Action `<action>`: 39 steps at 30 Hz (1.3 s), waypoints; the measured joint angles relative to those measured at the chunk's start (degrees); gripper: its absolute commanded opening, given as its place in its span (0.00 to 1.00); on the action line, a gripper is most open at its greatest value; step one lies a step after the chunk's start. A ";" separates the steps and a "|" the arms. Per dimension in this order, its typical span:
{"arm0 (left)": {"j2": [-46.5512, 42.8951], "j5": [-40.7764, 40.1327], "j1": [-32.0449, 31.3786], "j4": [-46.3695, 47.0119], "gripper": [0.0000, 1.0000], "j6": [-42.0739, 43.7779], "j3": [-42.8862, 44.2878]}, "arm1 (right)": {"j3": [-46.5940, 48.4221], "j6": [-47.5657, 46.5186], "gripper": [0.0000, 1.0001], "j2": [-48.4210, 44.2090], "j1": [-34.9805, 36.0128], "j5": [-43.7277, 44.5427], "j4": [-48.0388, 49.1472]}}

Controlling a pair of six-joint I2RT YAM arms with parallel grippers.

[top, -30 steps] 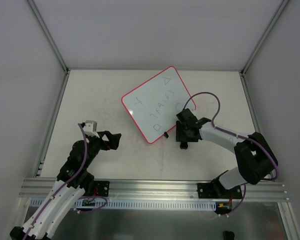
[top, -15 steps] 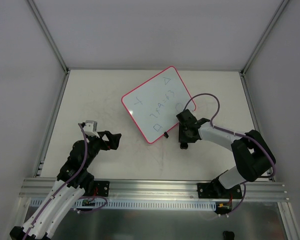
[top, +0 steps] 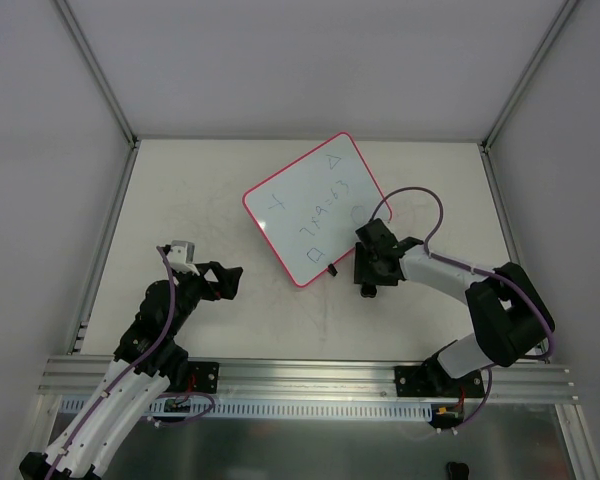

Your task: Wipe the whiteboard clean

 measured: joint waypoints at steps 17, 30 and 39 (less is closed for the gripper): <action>0.33 0.00 0.02 0.00 0.99 0.00 0.00 | 0.02 -0.22 0.46 -0.09 0.00 0.22 -1.62; 0.37 0.02 0.02 0.00 0.99 0.00 0.02 | 2.84 -0.35 0.48 -0.11 1.90 3.04 -5.46; 0.37 0.04 0.00 0.00 0.99 -0.02 0.02 | 3.13 -0.33 0.49 -0.11 2.14 3.30 -6.36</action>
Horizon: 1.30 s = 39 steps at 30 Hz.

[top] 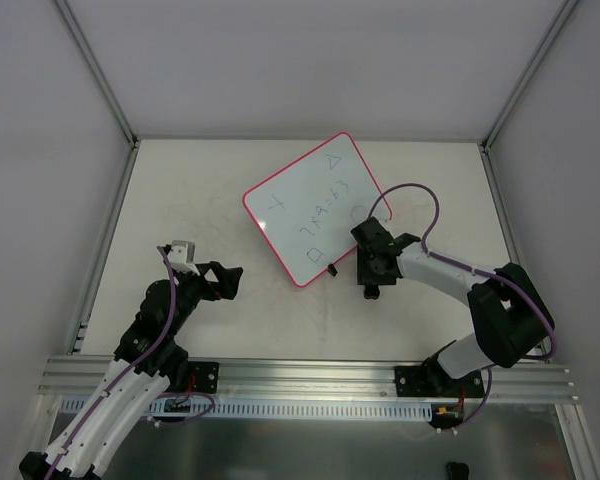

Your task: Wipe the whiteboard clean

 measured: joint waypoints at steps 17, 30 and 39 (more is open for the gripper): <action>0.11 0.00 0.00 0.00 0.99 0.02 0.00 | 0.00 -0.02 0.47 0.02 0.00 -0.02 -0.13; 0.46 0.02 0.00 0.00 0.99 0.00 0.00 | 0.00 0.00 0.29 0.17 -0.04 -0.07 -0.11; 0.57 0.02 0.00 0.00 0.99 0.02 0.00 | 0.00 -0.04 0.29 0.00 -0.26 -0.31 -0.11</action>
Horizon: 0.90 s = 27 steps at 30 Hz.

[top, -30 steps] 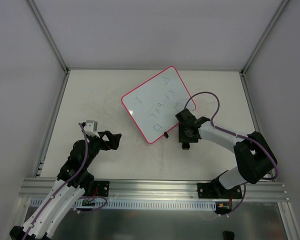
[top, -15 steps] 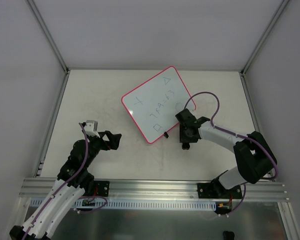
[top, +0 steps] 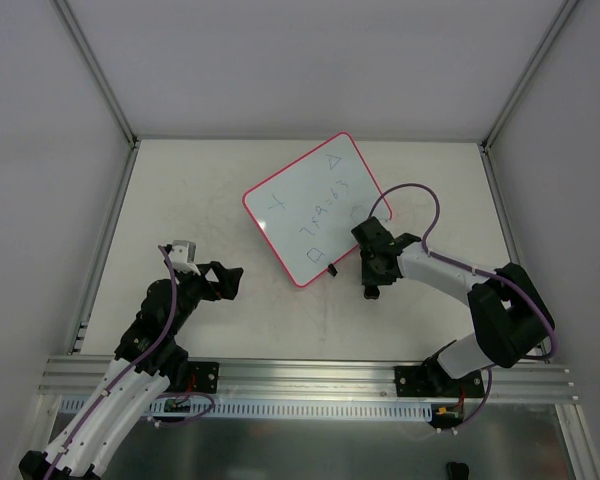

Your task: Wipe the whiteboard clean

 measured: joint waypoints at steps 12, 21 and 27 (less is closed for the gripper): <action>0.15 0.00 0.00 0.00 0.99 0.00 0.00 | -0.07 -0.26 0.39 1.18 -0.13 -0.81 0.76; 0.20 0.00 0.02 0.00 0.99 0.00 0.00 | -0.07 -0.63 0.25 1.18 -0.26 -1.18 0.94; 0.20 0.04 0.02 0.02 0.99 -0.02 0.00 | 0.00 -1.86 0.20 -1.64 -0.33 -1.84 0.39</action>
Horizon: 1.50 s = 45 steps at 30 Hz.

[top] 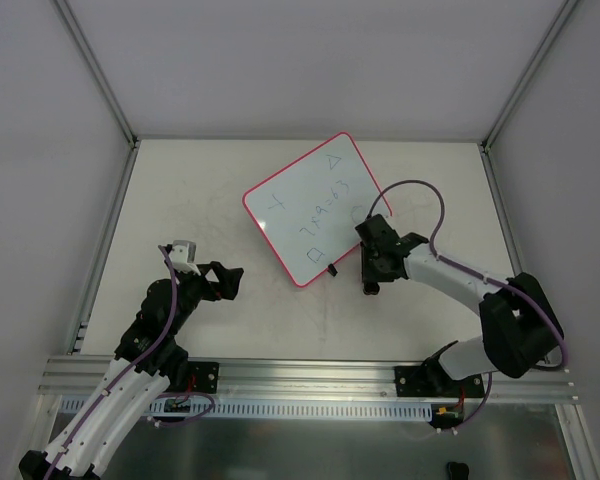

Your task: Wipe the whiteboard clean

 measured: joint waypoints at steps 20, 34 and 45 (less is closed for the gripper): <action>16.00 9.22 0.00 19.87 0.89 -4.55 -0.07 | 14.16 -16.04 0.00 -7.10 0.70 -5.90 0.24; 37.51 19.93 6.05 43.76 0.79 -10.69 -0.13 | 32.65 -27.58 0.00 5.92 8.66 -10.97 4.13; 49.86 30.25 11.02 61.57 0.79 -17.40 -0.68 | 41.33 -31.04 0.00 13.07 10.08 -11.21 4.20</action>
